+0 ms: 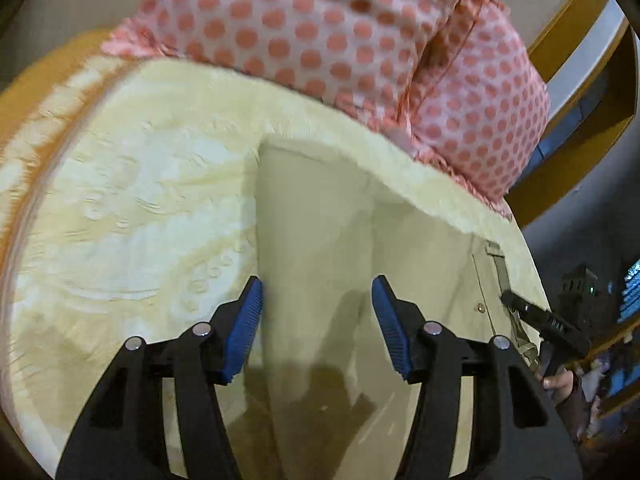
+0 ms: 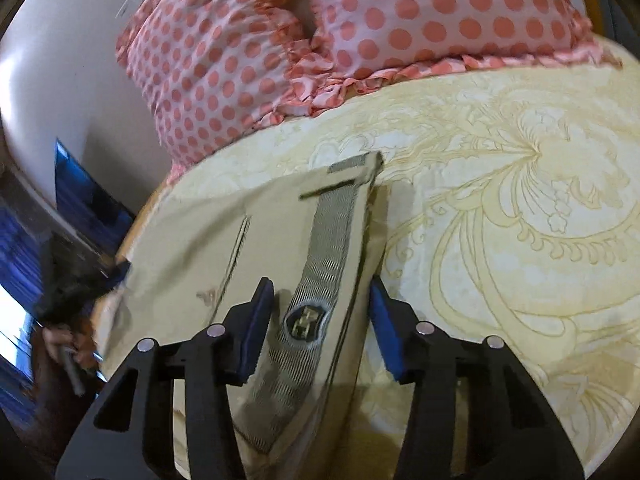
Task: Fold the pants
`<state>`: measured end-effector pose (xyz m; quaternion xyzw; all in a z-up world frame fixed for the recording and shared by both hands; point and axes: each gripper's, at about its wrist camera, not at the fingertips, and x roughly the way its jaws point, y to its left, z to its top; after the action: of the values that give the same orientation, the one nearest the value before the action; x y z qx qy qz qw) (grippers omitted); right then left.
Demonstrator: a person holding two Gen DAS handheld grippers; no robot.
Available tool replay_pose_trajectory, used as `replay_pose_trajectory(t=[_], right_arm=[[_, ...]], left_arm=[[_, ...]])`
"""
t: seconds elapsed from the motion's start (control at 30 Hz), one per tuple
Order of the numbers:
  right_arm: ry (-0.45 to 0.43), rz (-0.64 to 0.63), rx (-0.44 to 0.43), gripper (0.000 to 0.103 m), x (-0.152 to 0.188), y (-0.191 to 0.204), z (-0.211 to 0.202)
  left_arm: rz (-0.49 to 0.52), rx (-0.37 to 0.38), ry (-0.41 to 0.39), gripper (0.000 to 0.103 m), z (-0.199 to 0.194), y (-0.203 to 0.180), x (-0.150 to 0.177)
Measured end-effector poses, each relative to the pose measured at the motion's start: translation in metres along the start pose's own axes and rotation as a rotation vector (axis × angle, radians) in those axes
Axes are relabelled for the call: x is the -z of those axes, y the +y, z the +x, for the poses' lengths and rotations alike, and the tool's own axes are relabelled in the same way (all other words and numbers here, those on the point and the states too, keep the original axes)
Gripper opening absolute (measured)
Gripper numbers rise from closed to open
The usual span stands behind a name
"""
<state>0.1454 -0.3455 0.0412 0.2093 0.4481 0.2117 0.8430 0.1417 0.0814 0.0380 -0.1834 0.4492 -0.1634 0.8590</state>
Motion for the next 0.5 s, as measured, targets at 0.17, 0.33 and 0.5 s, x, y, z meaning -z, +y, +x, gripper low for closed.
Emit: replay_pose_trajectory(t=[0.17, 0.33, 0.5], right_arm=[[0.031, -0.066, -0.015, 0.033, -0.004, 0.007, 0.003], [0.061, -0.016, -0.059, 0.028, -0.012, -0.004, 0.013], [0.069, 0.055, -0.222, 0.011, -0.025, -0.012, 0.012]], left_arm=[[-0.013, 0.052, 0.036, 0.061, 0.020, 0.006, -0.014], [-0.045, 0.101, 0.060, 0.060, 0.034, 0.010, -0.031], [-0.108, 0.165, 0.079, 0.008, 0.040, 0.020, -0.042]])
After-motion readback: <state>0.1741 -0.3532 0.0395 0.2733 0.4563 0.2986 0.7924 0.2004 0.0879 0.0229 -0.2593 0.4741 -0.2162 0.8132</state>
